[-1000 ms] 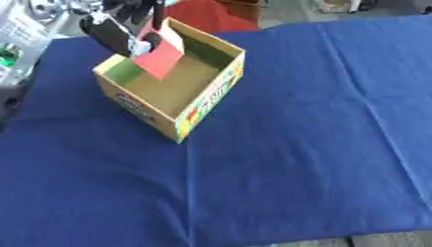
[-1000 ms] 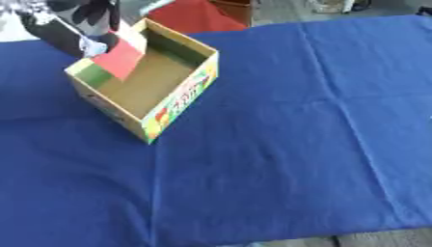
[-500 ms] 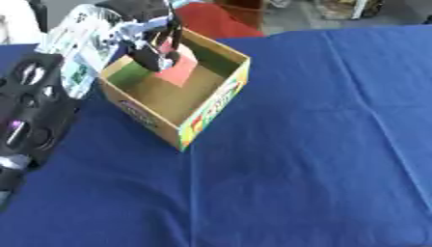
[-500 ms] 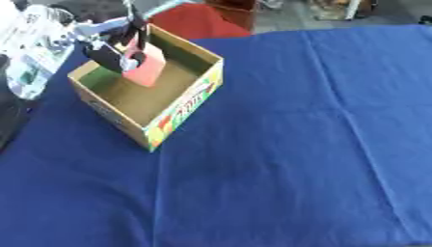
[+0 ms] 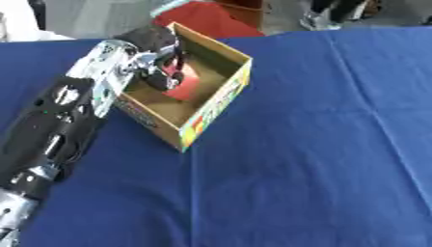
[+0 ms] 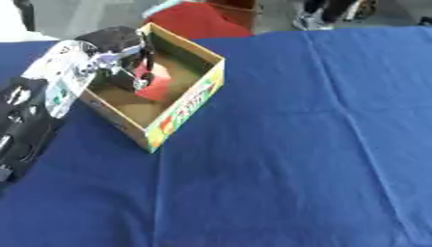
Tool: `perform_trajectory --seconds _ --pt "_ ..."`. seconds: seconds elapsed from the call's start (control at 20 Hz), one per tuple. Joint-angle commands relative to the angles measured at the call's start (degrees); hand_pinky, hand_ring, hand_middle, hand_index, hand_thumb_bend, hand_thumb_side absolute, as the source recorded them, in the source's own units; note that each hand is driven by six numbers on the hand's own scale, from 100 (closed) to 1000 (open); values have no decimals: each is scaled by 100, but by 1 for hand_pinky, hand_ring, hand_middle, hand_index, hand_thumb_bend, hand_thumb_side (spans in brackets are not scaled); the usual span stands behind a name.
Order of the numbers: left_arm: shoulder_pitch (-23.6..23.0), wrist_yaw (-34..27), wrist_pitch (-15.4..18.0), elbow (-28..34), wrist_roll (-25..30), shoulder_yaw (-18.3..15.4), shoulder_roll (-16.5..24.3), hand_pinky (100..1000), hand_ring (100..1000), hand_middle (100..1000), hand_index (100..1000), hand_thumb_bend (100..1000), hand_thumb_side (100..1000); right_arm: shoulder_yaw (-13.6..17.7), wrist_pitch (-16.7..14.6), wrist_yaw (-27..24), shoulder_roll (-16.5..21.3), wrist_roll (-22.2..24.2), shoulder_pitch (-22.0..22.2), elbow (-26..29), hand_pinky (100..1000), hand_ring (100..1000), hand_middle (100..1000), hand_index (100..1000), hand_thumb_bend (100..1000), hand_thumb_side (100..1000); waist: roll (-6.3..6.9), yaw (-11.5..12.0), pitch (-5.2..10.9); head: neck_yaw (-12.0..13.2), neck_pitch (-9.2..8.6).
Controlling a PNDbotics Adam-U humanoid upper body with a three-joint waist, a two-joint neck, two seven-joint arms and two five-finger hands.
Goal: Pick up objects on the table and place them in the box.
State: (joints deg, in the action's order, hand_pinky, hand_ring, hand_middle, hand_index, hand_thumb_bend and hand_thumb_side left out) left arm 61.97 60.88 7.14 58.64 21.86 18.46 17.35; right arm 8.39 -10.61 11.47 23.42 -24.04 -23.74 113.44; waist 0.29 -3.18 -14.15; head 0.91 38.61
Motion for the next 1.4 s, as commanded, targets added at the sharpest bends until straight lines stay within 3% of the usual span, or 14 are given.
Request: perform_trajectory --seconds 0.05,0.1,0.15,0.2,0.3,0.4,0.75,1.05,1.15,1.4 --pt "62 49 -31 2 -113 -76 31 455 508 520 673 100 100 25 -7 -24 62 2 -69 116 682 741 855 773 100 1000 -19 -7 92 6 -32" --pt "52 56 -41 5 -123 -75 34 541 577 603 746 100 100 26 -6 -23 60 1 -68 116 682 741 855 773 100 1000 -20 -6 92 0 -27" --pt "44 61 -45 17 -122 -73 39 553 590 616 757 106 100 27 -5 -22 59 0 -67 116 682 741 855 773 100 1000 -20 -4 94 -6 -22" --pt "38 58 -48 35 -114 -73 48 610 654 684 798 142 100 27 -4 -22 59 0 -65 116 682 741 855 773 100 1000 -20 -2 95 -10 -16" --pt "33 53 -67 96 -92 -80 75 670 725 759 835 196 100 27 -2 -21 56 1 -59 116 682 741 855 773 100 1000 -19 3 99 -16 -6" --pt "29 44 -131 189 -81 -106 108 686 750 779 844 205 119 28 3 -20 51 3 -49 116 682 741 855 773 100 1000 -19 7 106 -22 10" --pt "10 -165 -341 762 -48 -125 269 650 740 764 840 106 132 33 8 -16 55 2 -25 116 682 741 855 773 100 1000 -17 31 140 -50 57" --pt "-56 -739 -563 1896 32 -171 544 571 673 675 787 100 135 43 8 -5 83 -9 -3 116 683 742 853 774 100 1000 -5 65 184 -83 109" --pt "-128 -1021 -648 2408 92 -188 693 555 658 658 777 100 205 48 7 2 101 -16 5 116 684 742 853 774 100 1000 6 82 198 -101 134" --pt "-541 -2066 -1027 3854 122 -381 1123 528 637 641 779 100 491 63 -2 24 147 -40 12 116 685 742 852 775 100 1000 32 132 217 -137 186"
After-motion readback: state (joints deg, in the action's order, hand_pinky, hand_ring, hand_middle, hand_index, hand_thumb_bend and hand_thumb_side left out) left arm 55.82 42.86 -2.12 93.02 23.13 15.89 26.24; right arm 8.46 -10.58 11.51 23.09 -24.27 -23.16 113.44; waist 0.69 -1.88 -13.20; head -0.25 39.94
